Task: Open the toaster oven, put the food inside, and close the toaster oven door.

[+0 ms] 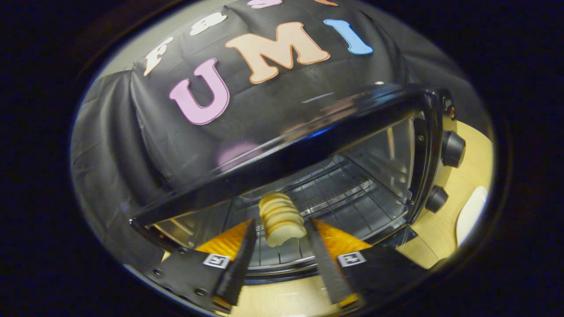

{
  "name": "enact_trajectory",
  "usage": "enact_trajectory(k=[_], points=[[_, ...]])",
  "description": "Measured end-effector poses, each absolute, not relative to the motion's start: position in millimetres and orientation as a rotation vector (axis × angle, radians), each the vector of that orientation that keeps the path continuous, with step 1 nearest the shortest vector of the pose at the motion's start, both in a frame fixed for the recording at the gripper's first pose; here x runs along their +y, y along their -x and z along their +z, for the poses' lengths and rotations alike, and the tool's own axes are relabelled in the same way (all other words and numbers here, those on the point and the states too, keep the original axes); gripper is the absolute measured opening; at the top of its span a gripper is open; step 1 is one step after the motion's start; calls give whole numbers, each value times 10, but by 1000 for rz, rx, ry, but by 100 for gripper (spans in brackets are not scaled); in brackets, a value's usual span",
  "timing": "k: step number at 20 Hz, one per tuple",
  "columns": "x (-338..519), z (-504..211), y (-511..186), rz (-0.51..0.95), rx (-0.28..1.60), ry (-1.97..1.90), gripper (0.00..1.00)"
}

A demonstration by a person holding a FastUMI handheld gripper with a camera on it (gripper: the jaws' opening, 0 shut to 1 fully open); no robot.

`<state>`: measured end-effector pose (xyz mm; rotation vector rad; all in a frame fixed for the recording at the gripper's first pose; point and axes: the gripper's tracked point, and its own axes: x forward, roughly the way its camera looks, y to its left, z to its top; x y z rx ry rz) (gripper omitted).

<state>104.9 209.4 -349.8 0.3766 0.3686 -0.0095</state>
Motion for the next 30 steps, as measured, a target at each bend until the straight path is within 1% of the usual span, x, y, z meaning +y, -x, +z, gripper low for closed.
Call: enact_trajectory(k=[4,7,12,16,24,27,30], points=[[2035,-3369,-814,10,357,-326,99],[2006,-3208,-604,33,329,-281,99],[2043,-3041,-80,116,301,-206,99],[1978,-3044,333,141,293,-161,99],[1851,-3420,1093,161,346,-116,100],[1869,-3664,1323,166,365,-110,100],[1837,-3935,1430,132,392,-112,99]])
